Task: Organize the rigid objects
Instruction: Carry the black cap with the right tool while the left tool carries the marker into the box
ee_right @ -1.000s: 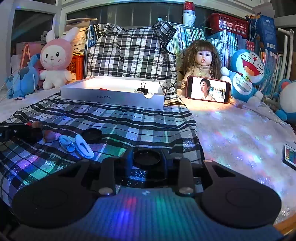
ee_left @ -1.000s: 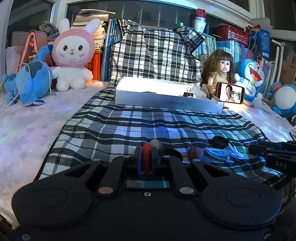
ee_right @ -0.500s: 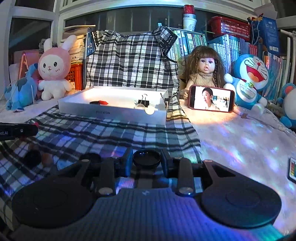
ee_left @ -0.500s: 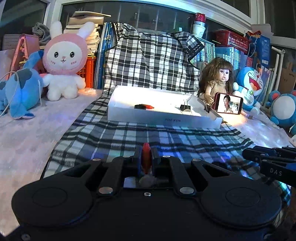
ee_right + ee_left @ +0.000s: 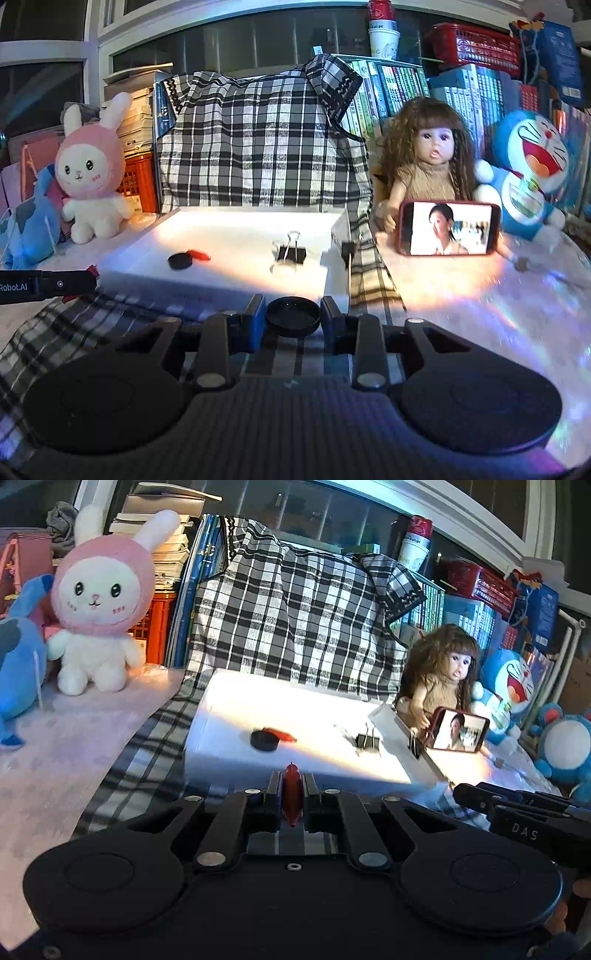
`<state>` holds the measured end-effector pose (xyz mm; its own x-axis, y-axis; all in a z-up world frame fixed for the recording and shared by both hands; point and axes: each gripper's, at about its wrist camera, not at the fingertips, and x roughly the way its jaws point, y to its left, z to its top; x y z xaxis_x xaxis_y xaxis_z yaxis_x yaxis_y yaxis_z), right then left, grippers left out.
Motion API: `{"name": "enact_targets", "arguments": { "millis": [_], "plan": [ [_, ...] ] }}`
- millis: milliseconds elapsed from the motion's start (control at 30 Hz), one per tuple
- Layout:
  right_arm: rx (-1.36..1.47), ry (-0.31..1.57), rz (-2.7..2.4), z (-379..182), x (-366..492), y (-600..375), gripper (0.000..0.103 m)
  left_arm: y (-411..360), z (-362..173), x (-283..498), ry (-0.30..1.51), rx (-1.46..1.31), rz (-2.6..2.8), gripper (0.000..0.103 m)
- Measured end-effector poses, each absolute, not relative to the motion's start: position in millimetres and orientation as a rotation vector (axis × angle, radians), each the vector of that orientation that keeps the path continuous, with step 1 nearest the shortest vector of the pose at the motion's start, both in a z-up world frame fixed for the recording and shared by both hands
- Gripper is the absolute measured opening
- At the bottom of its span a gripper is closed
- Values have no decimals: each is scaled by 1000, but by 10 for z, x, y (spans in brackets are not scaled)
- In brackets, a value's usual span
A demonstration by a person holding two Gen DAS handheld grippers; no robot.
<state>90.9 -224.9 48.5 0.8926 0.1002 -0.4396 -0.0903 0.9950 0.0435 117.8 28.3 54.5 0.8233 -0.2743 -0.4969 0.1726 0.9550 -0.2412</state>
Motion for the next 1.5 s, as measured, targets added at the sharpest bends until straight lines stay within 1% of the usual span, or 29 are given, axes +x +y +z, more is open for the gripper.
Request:
{"name": "enact_targets", "arguments": {
  "millis": [233,467,633,933,1500],
  "plan": [
    [51,526,109,502,1444,-2214,37,126,533,1714,587,-145,-231,10],
    [105,603,84,370,1910,-2221,37,46,359,2223,648,-126,-190,10],
    [161,645,65,288,2157,-2258,37,27,212,2447,689,-120,-174,10],
    [116,670,64,205,2286,-2162,37,-27,43,2582,724,-112,-161,10],
    [69,676,40,133,2447,-2142,37,-59,28,2822,724,-97,-142,10]
  ]
}}
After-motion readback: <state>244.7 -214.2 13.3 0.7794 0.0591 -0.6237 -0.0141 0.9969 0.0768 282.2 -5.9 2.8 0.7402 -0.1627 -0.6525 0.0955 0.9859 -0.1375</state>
